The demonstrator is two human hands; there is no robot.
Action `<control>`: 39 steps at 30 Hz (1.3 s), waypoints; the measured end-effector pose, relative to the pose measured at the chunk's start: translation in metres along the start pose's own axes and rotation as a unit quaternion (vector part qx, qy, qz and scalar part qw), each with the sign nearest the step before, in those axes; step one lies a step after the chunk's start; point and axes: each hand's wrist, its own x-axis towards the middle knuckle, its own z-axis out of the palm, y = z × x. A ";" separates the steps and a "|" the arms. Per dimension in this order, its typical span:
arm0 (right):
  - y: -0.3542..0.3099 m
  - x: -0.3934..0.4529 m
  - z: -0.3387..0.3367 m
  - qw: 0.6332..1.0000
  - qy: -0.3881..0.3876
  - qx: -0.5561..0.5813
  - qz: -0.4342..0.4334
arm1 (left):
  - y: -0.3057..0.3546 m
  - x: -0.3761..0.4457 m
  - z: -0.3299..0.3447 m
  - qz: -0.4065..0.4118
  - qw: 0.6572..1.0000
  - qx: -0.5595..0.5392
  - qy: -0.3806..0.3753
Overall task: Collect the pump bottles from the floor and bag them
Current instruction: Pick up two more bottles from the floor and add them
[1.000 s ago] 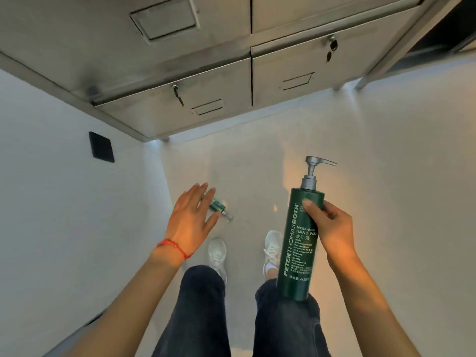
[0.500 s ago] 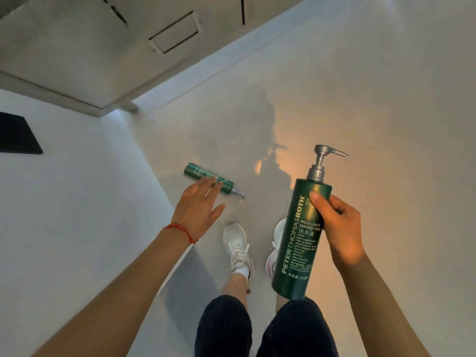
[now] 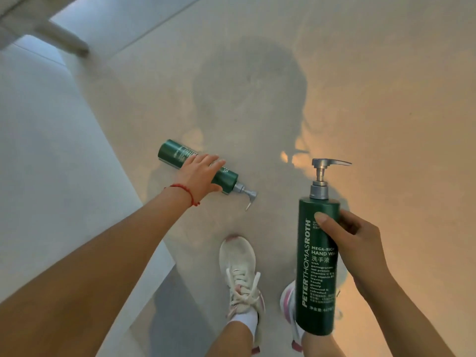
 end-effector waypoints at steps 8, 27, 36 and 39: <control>0.017 0.026 0.008 1.000 -0.005 -0.023 0.007 | -0.028 0.012 0.037 -0.089 0.986 -0.118 0.073; -0.006 0.020 0.011 1.000 -0.006 -0.011 -0.008 | 0.006 -0.003 -0.012 -0.271 0.757 -0.588 0.090; -0.117 -0.066 -0.019 1.000 0.004 0.007 -0.028 | 0.091 -0.107 -0.146 -0.199 0.718 -0.665 0.059; -0.168 -0.105 -0.034 0.999 0.010 0.031 -0.033 | 0.121 -0.142 -0.201 -0.185 0.709 -0.678 0.055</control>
